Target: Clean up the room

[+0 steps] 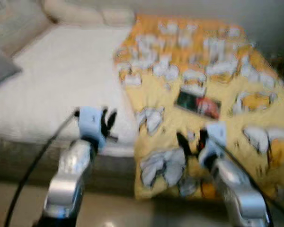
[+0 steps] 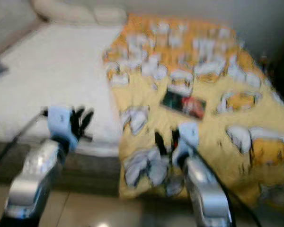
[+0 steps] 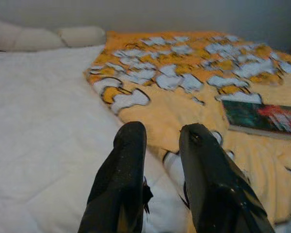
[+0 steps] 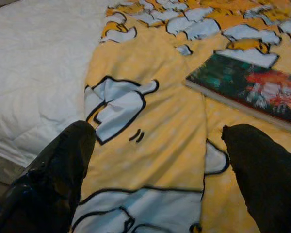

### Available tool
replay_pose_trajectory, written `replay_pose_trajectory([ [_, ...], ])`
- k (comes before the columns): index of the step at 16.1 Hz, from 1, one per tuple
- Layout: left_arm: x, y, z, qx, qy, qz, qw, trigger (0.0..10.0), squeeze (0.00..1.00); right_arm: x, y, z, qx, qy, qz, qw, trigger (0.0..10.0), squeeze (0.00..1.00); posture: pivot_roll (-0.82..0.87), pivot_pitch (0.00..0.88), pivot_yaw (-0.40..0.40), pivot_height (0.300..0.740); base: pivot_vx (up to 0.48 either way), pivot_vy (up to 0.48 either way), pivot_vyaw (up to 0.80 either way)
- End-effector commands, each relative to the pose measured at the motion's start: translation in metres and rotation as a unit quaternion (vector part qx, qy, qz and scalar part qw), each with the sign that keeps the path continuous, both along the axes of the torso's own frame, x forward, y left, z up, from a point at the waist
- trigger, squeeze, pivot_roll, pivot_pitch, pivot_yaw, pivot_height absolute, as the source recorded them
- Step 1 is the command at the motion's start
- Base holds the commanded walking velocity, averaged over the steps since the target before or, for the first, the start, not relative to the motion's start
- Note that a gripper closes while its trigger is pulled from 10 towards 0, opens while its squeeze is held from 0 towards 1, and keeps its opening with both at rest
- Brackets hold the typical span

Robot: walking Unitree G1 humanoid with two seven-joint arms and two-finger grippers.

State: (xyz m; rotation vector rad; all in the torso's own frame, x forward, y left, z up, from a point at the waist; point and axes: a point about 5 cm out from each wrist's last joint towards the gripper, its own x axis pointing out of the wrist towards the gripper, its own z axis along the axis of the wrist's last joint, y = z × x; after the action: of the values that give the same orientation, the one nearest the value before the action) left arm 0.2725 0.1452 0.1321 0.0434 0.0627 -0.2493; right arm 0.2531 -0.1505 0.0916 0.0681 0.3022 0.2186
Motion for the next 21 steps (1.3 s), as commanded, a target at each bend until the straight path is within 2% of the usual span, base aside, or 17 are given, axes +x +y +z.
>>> replay_pose_trajectory([
  [1, 0.0, -0.001, 0.001, -0.005, 0.0, -0.004, 1.0, 10.0, 0.0, 0.004, -0.001, 0.006, 0.002, -0.011, 0.001, 1.0, 10.0, 0.0, -0.05, 0.0, 0.009, 0.74, 0.379, 0.0, 0.0],
  [9, -0.003, -0.001, -0.004, 0.0, 0.009, -0.013, 1.0, 10.0, 0.0, 0.008, 0.004, 0.006, 0.002, -0.012, 0.012, 1.0, 10.0, 0.0, -0.04, 0.0, 0.004, 0.74, 0.382, 0.0, 0.0],
  [17, 0.001, -0.001, -0.002, -0.002, 0.011, -0.024, 1.0, 10.0, 0.0, 0.013, 0.007, 0.003, 0.0, 0.002, 0.01, 1.0, 10.0, 0.0, -0.05, 0.0, 0.005, 0.74, 0.311, 0.0, 0.0],
  [18, 0.004, -0.002, -0.001, -0.002, 0.018, -0.039, 0.999, 10.0, 0.0, 0.019, 0.006, 0.002, 0.002, 0.02, 0.011, 1.0, 10.0, 0.23, -0.05, 0.0, 0.006, 0.74, 0.0, 0.0, 0.0],
  [19, 0.004, -0.002, -0.001, -0.001, 0.019, -0.042, 0.999, 10.0, 0.0, 0.019, 0.006, 0.002, -0.001, 0.023, 0.013, 1.0, 10.0, 0.23, -0.05, 0.0, 0.006, 0.74, 0.0, 0.0, 0.0],
  [20, 0.006, -0.001, -0.001, -0.002, 0.026, -0.049, 0.998, 10.0, 1.0, 0.023, 0.002, 0.0, 0.0, 0.039, 0.008, 0.999, 10.0, 1.0, -0.05, 0.0, 0.008, 0.74, 0.0, 0.0, 0.0],
  [21, 0.007, -0.001, -0.004, 0.003, 0.046, -0.077, 0.996, 10.0, 1.0, 0.028, -0.005, -0.003, 0.011, 0.063, -0.008, 0.998, 10.0, 1.0, -0.05, 0.0, 0.008, 0.74, 0.0, 0.0, 0.0],
])
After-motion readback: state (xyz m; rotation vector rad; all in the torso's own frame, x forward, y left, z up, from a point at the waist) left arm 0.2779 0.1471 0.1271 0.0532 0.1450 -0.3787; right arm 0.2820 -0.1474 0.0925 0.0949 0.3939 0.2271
